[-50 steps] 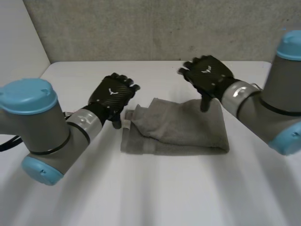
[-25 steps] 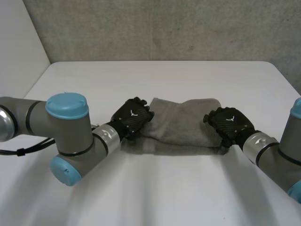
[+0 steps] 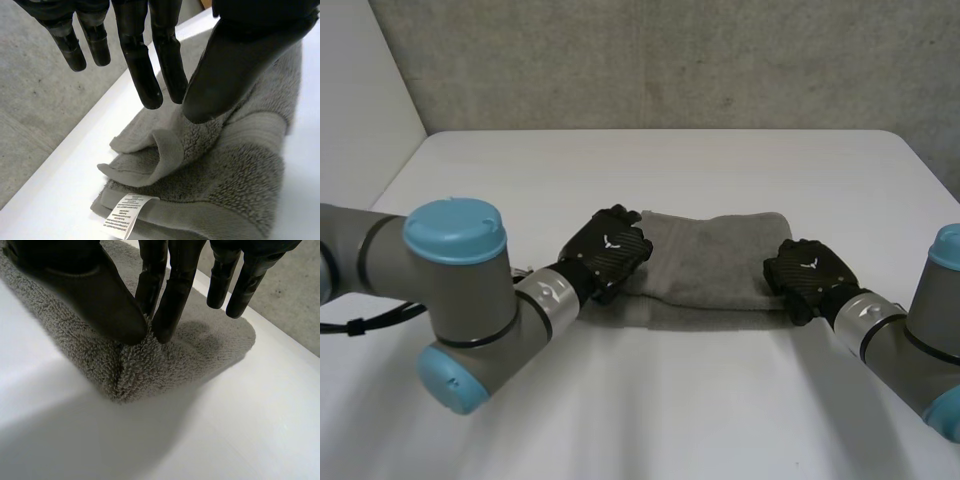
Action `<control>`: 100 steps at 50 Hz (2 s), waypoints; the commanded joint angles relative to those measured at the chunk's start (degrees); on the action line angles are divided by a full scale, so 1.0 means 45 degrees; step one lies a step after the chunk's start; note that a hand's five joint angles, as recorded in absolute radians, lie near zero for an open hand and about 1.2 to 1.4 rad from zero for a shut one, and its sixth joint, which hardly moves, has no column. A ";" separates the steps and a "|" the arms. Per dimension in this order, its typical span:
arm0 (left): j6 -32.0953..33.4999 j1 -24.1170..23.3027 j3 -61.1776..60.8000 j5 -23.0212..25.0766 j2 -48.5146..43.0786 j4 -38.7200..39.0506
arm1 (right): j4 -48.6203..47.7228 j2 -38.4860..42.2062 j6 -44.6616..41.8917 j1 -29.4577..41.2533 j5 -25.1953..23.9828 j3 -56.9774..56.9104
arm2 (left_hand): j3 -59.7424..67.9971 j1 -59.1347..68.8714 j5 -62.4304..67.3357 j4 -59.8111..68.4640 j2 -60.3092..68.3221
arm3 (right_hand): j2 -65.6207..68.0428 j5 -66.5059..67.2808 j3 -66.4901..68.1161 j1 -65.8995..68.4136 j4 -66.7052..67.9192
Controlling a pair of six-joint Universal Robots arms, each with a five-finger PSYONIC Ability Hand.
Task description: Fold the towel.
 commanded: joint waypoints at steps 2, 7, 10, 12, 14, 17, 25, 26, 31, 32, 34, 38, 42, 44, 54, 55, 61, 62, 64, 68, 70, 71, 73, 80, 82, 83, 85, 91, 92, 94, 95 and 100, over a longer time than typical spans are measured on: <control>-0.0194 0.0017 -0.1897 -0.0230 0.1643 0.0156 | 0.0018 -0.0218 -0.0028 -0.0271 -0.0404 0.0332 | -0.0531 0.0221 0.0152 -0.0715 0.0248 | 0.1460 0.1025 -0.0634 0.1606 -0.0987; -0.0194 0.0134 -0.2623 -0.0289 0.2017 0.0468 | 0.0018 -0.0472 -0.0028 -0.0291 -0.0658 0.0645 | -0.0531 -0.0002 -0.0071 -0.0715 0.0025 | 0.1385 0.0951 -0.0634 0.1531 -0.0987; -0.0194 0.0212 -0.2722 -0.0289 0.1940 0.0780 | 0.0037 -0.0492 -0.0028 -0.0271 -0.0834 0.0723 | -0.0531 -0.2266 -0.2335 -0.0715 -0.2239 | 0.0526 0.0091 -0.0634 0.0671 -0.0987; -0.0194 0.0291 -0.2683 -0.0309 0.1881 0.0938 | 0.0018 -0.0511 -0.0028 -0.0252 -0.0815 0.0742 | -0.0531 -0.5050 -0.5118 -0.0715 -0.5022 | -0.1890 -0.2325 -0.0634 -0.1745 -0.0987; -0.0194 0.0349 -0.2586 -0.0328 0.1822 0.1114 | 0.0037 -0.0530 -0.0047 -0.0252 -0.0815 0.0723 | -0.0531 -0.6956 -0.7025 -0.0715 -0.6929 | -0.2792 -0.3227 -0.0634 -0.2647 -0.0987; -0.0194 0.0369 -0.2312 -0.0445 0.1647 0.1505 | 0.0037 -0.0550 -0.0028 -0.0252 -0.0815 0.0723 | -0.0531 -0.8788 -0.8857 -0.0715 -0.8761 | -0.4141 -0.4575 -0.0634 -0.3995 -0.0987; -0.0097 0.0369 -0.0984 -0.0367 0.0279 0.1915 | 0.0037 -0.0609 -0.0028 -0.0252 -0.0815 0.0742 | -0.0531 -0.8676 -0.8745 -0.0715 -0.8648 | -0.5306 -0.5741 -0.0634 -0.5160 -0.0987; -0.0097 0.0369 -0.0771 -0.0367 -0.0011 0.1915 | 0.0037 -0.0609 -0.0028 -0.0252 -0.0815 0.0742 | -0.0531 -0.8639 -0.8708 -0.0715 -0.8611 | -0.5306 -0.5741 -0.0634 -0.5160 -0.0987; -0.0058 0.0369 -0.0125 -0.0094 -0.0912 0.1817 | 0.0037 -0.0609 -0.0028 -0.0271 -0.0795 0.0723 | -0.0531 -0.7966 -0.8034 -0.0715 -0.7938 | -0.5306 -0.5741 -0.0634 -0.5160 -0.0987; -0.0058 0.0369 -0.0028 0.0119 -0.1125 0.1817 | 0.0037 -0.0609 -0.0028 -0.0271 -0.0795 0.0723 | -0.0531 -0.7855 -0.7923 -0.0715 -0.7827 | -0.5306 -0.5741 -0.0634 -0.5160 -0.0987; -0.0038 0.0369 0.0031 0.0334 -0.1282 0.1817 | 0.0037 -0.0609 -0.0028 -0.0271 -0.0795 0.0704 | -0.0531 -0.7631 -0.7700 -0.0715 -0.7604 | -0.5306 -0.5741 -0.0634 -0.5160 -0.0987; -0.0018 0.0369 0.0265 0.0531 -0.1673 0.1856 | 0.0037 -0.0609 -0.0028 -0.0291 -0.0795 0.0723 | -0.0531 -0.6291 -0.6360 -0.0715 -0.6264 | -0.5269 -0.5704 -0.0634 -0.5123 -0.0987; -0.0018 0.0369 0.0597 0.0531 -0.1947 0.1856 | 0.0037 -0.0628 -0.0028 -0.0291 -0.0795 0.0742 | -0.0531 -0.3938 -0.4007 -0.0715 -0.3911 | -0.5268 -0.5703 -0.0634 -0.5123 -0.0987; -0.0018 0.0369 0.0617 0.0531 -0.1967 0.1876 | 0.0037 -0.0628 -0.0028 -0.0291 -0.0795 0.0742 | -0.0531 -0.2448 -0.2517 -0.0715 -0.2421 | -0.5268 -0.5703 -0.0634 -0.5123 -0.0987; -0.0155 0.0330 0.0462 0.0434 -0.1713 0.1876 | 0.0037 -0.0648 -0.0028 -0.0291 -0.0737 0.0762 | -0.0531 0.4172 0.4103 -0.0715 0.4200 | -0.5044 -0.5479 -0.0634 -0.4899 -0.0987; -0.0175 0.0291 0.0364 0.0434 -0.1674 0.1856 | 0.0037 -0.0648 -0.0028 -0.0291 -0.0698 0.0762 | -0.0531 0.4215 0.4146 -0.0715 0.4242 | -0.5044 -0.5479 -0.0634 -0.4899 -0.0987; -0.0155 0.0310 -0.0105 0.0336 -0.1166 0.1817 | 0.0037 -0.0687 -0.0028 -0.0310 -0.0639 0.0781 | -0.0531 0.4215 0.4147 -0.0715 0.4243 | -0.5044 -0.5479 -0.0634 -0.4899 -0.0987; -0.0175 0.0310 -0.0318 0.0355 -0.0876 0.1836 | 0.0037 -0.0726 -0.0028 -0.0310 -0.0639 0.0839 | -0.0531 0.4215 0.4147 -0.0715 0.4243 | -0.5044 -0.5479 -0.0634 -0.4899 -0.0987; -0.0175 0.0310 -0.0574 0.0355 -0.0619 0.1837 | 0.0037 -0.0824 -0.0028 -0.0310 -0.0658 0.0899 | -0.0531 0.4215 0.4147 -0.0715 0.4243 | -0.5044 -0.5479 -0.0634 -0.4899 -0.0987; -0.0214 0.0330 -0.1430 0.0355 0.0256 0.1876 | 0.0037 -0.1096 -0.0028 -0.0310 -0.0678 0.1035 | -0.0531 0.4215 0.4147 -0.0715 0.4243 | -0.5044 -0.5479 -0.0634 -0.4899 -0.0987; -0.0214 0.0310 -0.1765 0.0355 0.0592 0.1915 | 0.0037 -0.1175 -0.0008 -0.0310 -0.0678 0.1074 | -0.0531 0.4215 0.4147 -0.0715 0.4243 | -0.5044 -0.5479 -0.0634 -0.4899 -0.0987; -0.0194 0.0310 -0.2075 0.0375 0.0863 0.1973 | 0.0057 -0.1253 -0.0008 -0.0310 -0.0697 0.1094 | -0.0531 0.4215 0.4147 -0.0715 0.4243 | -0.5044 -0.5479 -0.0634 -0.4899 -0.0987; -0.0194 0.0291 -0.2271 0.0394 0.1020 0.2070 | 0.0038 -0.1311 -0.0008 -0.0310 -0.0736 0.1133 | -0.0531 0.4215 0.4147 -0.0715 0.4243 | -0.5044 -0.5479 -0.0634 -0.4899 -0.0987; -0.0175 0.0330 -0.2508 0.0316 0.1041 0.2188 | 0.0037 -0.1331 -0.0008 -0.0310 -0.0737 0.1172 | -0.0531 0.4215 0.4147 -0.0715 0.4243 | -0.5044 -0.5479 -0.0634 -0.4899 -0.0987; -0.0097 0.0213 -0.2818 0.0316 0.0983 0.2188 | 0.0057 -0.1409 -0.0008 -0.0310 -0.0737 0.1250 | -0.0531 0.4215 0.4147 -0.0715 0.4243 | -0.5118 -0.5553 -0.0634 -0.4973 -0.0987; -0.0097 0.0213 -0.2820 0.0316 0.0983 0.2188 | 0.0057 -0.1410 -0.0008 -0.0310 -0.0737 0.1250 | -0.0531 0.4215 0.4147 -0.0715 0.4243 | -0.5119 -0.5554 -0.0634 -0.4973 -0.0987; -0.0097 0.0135 -0.3093 0.0336 0.1002 0.2246 | 0.0057 -0.1526 -0.0008 -0.0310 -0.0678 0.1386 | -0.0531 0.4215 0.4147 -0.0715 0.4243 | -0.5231 -0.5665 -0.0634 -0.5085 -0.0987; -0.0097 0.0056 -0.3191 0.0316 0.0865 0.2325 | 0.0057 -0.1546 -0.0028 -0.0330 -0.0619 0.1465 | -0.0531 0.4215 0.4147 -0.0715 0.4243 | -0.6128 -0.6563 -0.0634 -0.5983 -0.0987; -0.0097 0.0095 -0.3172 0.0258 0.0788 0.2325 | 0.0018 -0.1566 -0.0028 -0.0349 -0.0619 0.1542 | -0.0531 0.4215 0.4147 -0.0715 0.4243 | -0.6572 -0.7007 -0.0634 -0.6427 -0.0987; -0.0077 0.0115 -0.3074 0.0141 0.0690 0.2325 | -0.0002 -0.1585 -0.0028 -0.0427 -0.0619 0.1621 | -0.0531 0.4215 0.4147 -0.0715 0.4243 | -0.7100 -0.7535 -0.0634 -0.6954 -0.0987; -0.0058 0.0154 -0.2997 -0.0014 0.0651 0.2325 | -0.0060 -0.1643 -0.0028 -0.0582 -0.0619 0.1679 | -0.0531 0.3702 0.3634 -0.0715 0.3730 | -0.7914 -0.8349 -0.0634 -0.7769 -0.0987; -0.0077 0.0173 -0.2820 -0.0405 0.0631 0.2306 | -0.0371 -0.1702 -0.0028 -0.0857 -0.0619 0.1991 | -0.0531 0.0867 0.0799 -0.0715 0.0895 | -0.9491 -0.9926 -0.0634 -0.9345 -0.0987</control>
